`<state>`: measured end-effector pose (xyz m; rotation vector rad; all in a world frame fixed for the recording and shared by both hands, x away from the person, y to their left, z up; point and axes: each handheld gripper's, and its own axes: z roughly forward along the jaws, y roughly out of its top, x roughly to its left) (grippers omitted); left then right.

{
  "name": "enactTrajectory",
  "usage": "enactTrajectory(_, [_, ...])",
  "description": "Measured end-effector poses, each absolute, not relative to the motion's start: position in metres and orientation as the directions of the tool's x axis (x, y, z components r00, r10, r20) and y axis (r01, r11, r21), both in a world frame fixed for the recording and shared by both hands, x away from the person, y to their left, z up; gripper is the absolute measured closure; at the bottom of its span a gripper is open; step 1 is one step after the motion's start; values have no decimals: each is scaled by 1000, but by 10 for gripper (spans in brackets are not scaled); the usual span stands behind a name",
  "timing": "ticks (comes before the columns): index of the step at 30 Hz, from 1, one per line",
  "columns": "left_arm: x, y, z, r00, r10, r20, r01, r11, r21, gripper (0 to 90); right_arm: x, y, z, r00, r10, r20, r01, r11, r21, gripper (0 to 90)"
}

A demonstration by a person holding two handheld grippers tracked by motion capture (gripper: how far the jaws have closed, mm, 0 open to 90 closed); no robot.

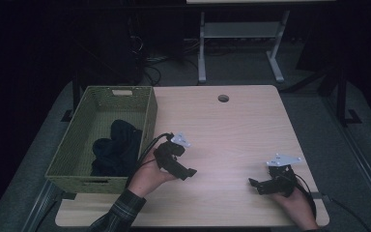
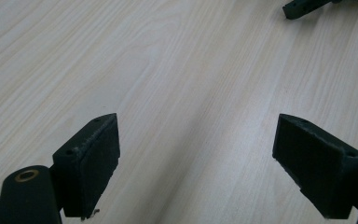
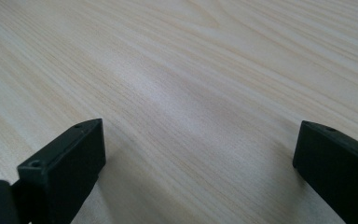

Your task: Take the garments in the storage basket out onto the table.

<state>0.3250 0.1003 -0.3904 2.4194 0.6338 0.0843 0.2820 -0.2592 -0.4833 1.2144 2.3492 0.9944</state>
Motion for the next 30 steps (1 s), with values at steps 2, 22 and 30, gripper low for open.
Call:
enactTrajectory(2, [328, 101, -388, 886, 455, -92, 418, -696, 584, 144, 282, -259, -483, -590, 806, 36, 587, 398, 705, 20])
enactTrajectory(22, [342, 111, -361, 892, 436, -117, 420, -706, 570, 195, 282, -259, -483, -591, 806, 35, 587, 400, 704, 20])
enactTrajectory(30, [346, 115, -351, 891, 439, -117, 429, -727, 536, 208, 282, -259, -483, -591, 806, 35, 587, 400, 704, 20])
